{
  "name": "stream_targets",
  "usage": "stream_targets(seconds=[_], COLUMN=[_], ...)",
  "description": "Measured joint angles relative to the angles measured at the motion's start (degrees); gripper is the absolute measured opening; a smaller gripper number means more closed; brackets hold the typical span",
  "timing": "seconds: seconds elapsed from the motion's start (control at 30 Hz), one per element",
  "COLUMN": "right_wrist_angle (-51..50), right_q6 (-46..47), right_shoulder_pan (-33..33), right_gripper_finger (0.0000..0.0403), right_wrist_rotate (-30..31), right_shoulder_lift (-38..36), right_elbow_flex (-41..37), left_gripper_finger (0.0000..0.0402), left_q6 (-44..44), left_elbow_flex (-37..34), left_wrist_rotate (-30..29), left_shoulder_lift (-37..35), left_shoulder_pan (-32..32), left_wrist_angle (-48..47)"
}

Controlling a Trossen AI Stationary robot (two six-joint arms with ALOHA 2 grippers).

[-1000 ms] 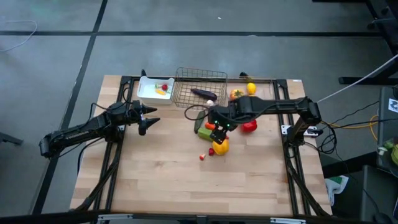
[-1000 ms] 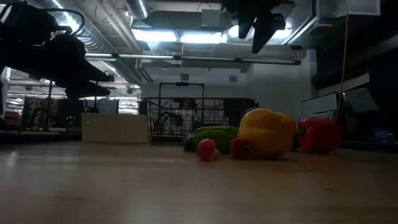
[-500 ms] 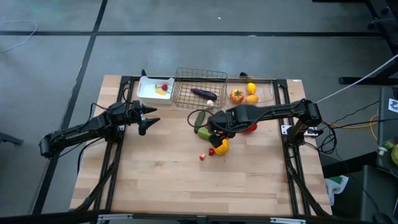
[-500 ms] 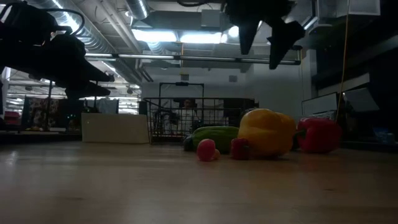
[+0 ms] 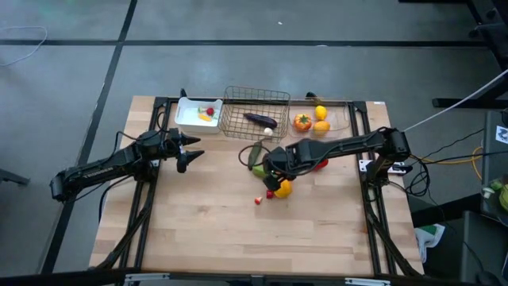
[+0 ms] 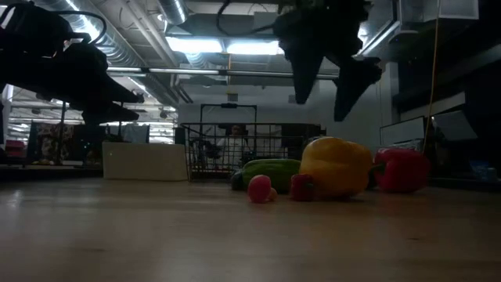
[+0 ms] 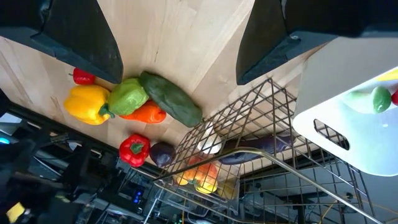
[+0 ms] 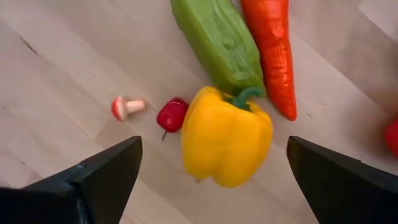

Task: Sort produce into baskets
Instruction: Put the yellow bell pepper into the wire basket

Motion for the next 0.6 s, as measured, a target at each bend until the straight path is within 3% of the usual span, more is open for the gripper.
stream_targets(seconds=[0.6], right_wrist_angle=[8.6], right_q6=[0.6], right_shoulder_pan=[0.0], right_gripper_finger=[0.0399], right_wrist_rotate=[-1.3], right_shoulder_lift=[0.0], right_elbow_flex=[-9.3], left_gripper_finger=[0.0310], left_q6=[0.0], left_elbow_flex=[0.0], left_wrist_rotate=[0.0], left_shoulder_lift=[0.0], left_shoulder_pan=[0.0], left_wrist_angle=[0.0])
